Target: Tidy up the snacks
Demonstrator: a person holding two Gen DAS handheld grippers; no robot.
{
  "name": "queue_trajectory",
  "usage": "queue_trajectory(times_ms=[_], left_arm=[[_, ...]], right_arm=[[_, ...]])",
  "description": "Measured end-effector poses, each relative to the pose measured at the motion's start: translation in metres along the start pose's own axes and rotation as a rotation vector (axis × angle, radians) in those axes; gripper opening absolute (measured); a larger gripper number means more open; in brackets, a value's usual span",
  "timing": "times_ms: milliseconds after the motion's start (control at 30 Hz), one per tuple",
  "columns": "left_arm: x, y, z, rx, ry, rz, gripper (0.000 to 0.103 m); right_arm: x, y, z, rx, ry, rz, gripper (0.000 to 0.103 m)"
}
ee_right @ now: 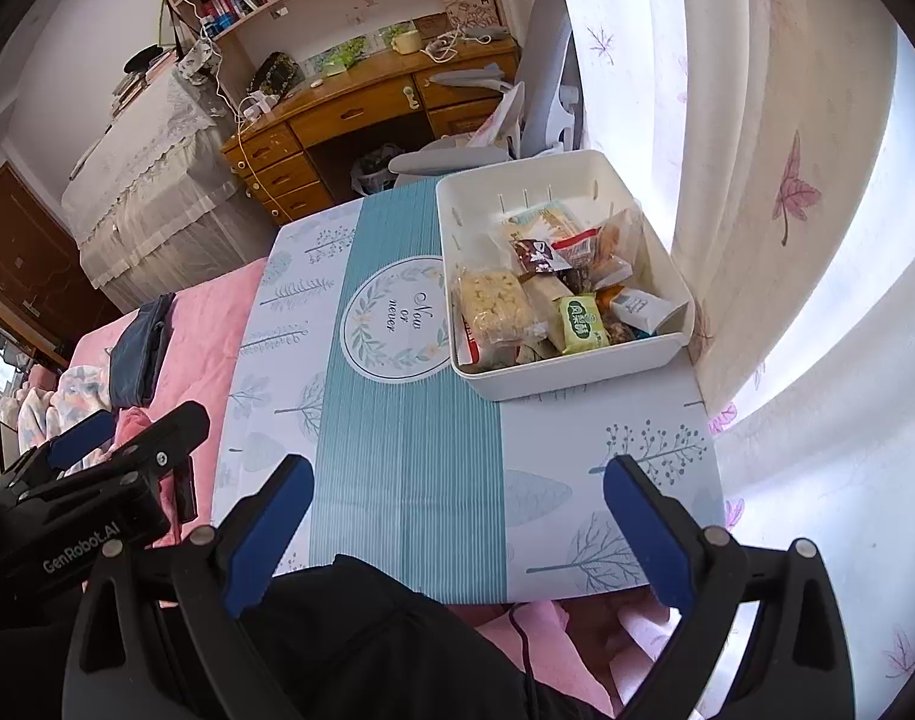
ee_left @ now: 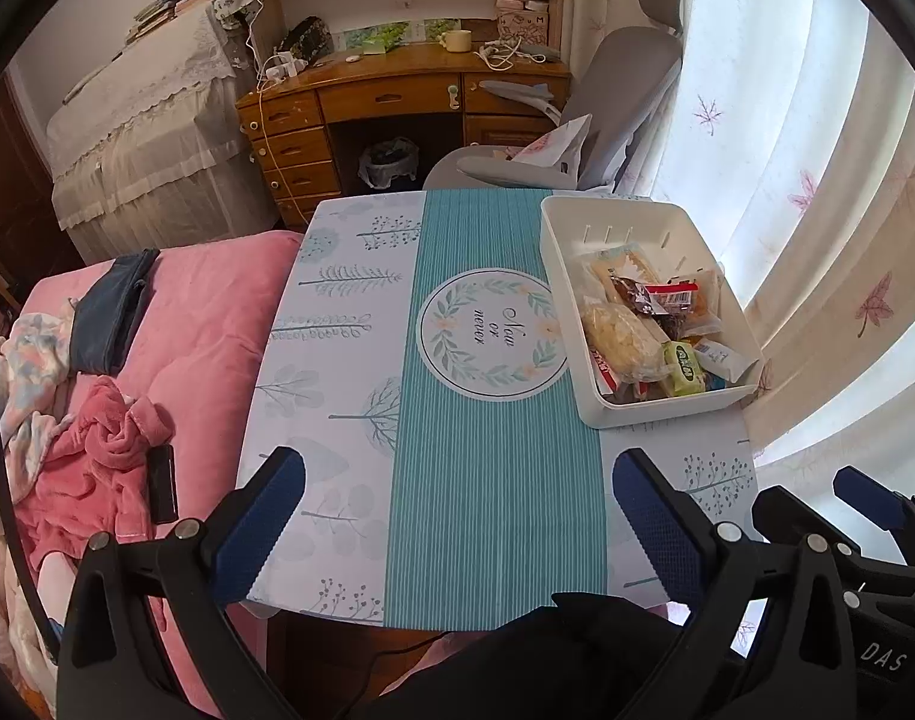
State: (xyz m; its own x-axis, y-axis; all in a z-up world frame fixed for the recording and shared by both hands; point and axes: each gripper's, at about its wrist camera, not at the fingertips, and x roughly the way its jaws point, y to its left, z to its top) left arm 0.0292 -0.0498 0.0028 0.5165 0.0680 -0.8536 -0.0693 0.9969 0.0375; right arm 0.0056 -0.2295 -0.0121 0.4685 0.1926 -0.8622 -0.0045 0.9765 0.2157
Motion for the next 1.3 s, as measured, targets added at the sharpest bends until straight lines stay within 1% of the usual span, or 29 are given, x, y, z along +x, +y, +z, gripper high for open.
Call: queue_trajectory(times_ms=[867, 1300], left_arm=[[0.010, -0.001, 0.003, 0.017, 0.022, -0.015, 0.102], [0.011, 0.000, 0.004, 0.019, 0.025, -0.013, 0.102]], right_arm=[[0.014, -0.002, 0.006, -0.004, 0.045, -0.014, 0.098], [0.015, -0.002, 0.007, -0.004, 0.048, -0.013, 0.098]])
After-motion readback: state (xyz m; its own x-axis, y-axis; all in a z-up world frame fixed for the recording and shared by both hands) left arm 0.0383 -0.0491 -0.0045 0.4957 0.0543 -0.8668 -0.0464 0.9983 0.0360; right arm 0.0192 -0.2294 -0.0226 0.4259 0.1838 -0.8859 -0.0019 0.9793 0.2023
